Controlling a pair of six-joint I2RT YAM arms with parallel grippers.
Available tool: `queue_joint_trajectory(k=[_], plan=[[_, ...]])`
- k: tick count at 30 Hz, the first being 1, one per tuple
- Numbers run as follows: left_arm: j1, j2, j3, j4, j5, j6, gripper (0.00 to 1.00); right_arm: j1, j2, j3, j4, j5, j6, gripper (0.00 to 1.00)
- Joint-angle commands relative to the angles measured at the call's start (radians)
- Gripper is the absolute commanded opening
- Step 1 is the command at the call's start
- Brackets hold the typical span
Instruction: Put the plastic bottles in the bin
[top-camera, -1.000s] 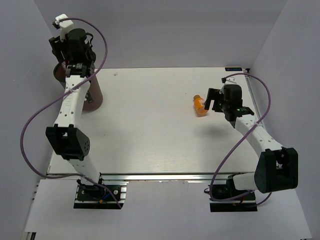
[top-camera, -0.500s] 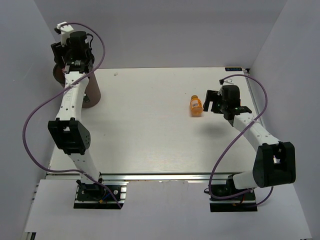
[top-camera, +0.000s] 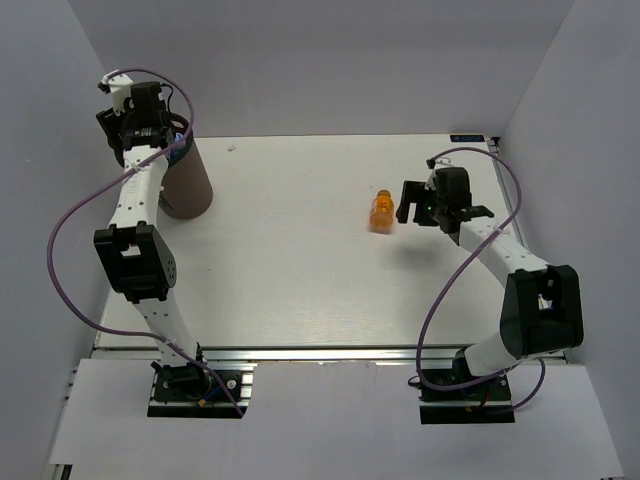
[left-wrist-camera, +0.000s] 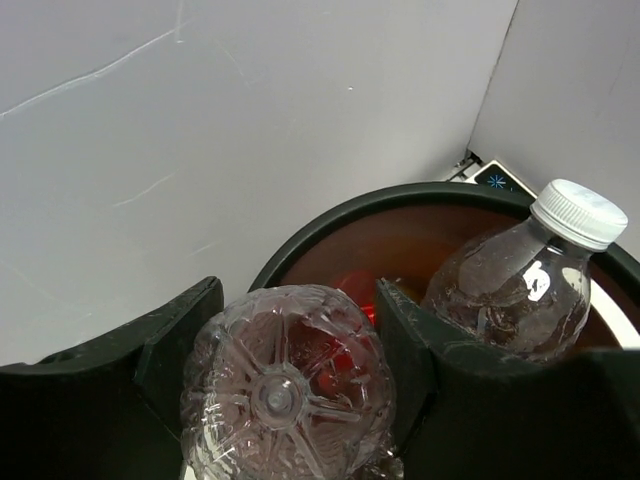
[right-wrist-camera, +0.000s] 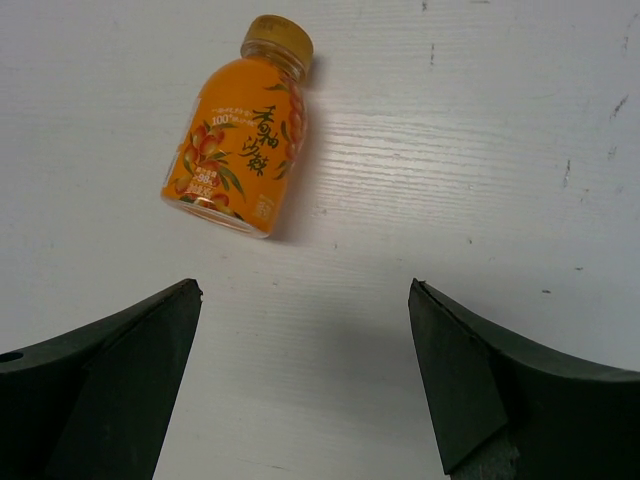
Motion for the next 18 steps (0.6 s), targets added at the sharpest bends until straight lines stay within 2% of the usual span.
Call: queue_joint_trajectory(k=[1,2,5,7,11,13,18], plan=[[-0.001,0.021,-0.035,-0.128,0.143,-0.107,0.68,0.051,0.013,0.082,0.026,0.046,0.039,0.89],[-0.001,0.014,-0.034,-0.13,0.154,-0.112,0.82,0.06,0.022,0.092,0.021,0.066,0.063,0.89],[-0.001,-0.028,-0.034,-0.128,0.2,-0.115,0.89,0.112,0.072,0.129,0.021,0.149,0.122,0.89],[-0.001,-0.071,-0.047,-0.107,0.238,-0.101,0.98,0.16,0.112,0.157,0.016,0.178,0.114,0.89],[0.001,-0.103,-0.035,-0.108,0.232,-0.113,0.98,0.229,0.187,0.271,-0.022,0.33,0.195,0.89],[0.001,-0.12,-0.02,-0.113,0.229,-0.116,0.98,0.257,0.241,0.341,-0.072,0.469,0.298,0.89],[0.001,-0.166,0.024,-0.123,0.235,-0.115,0.98,0.264,0.382,0.471,-0.184,0.566,0.433,0.89]])
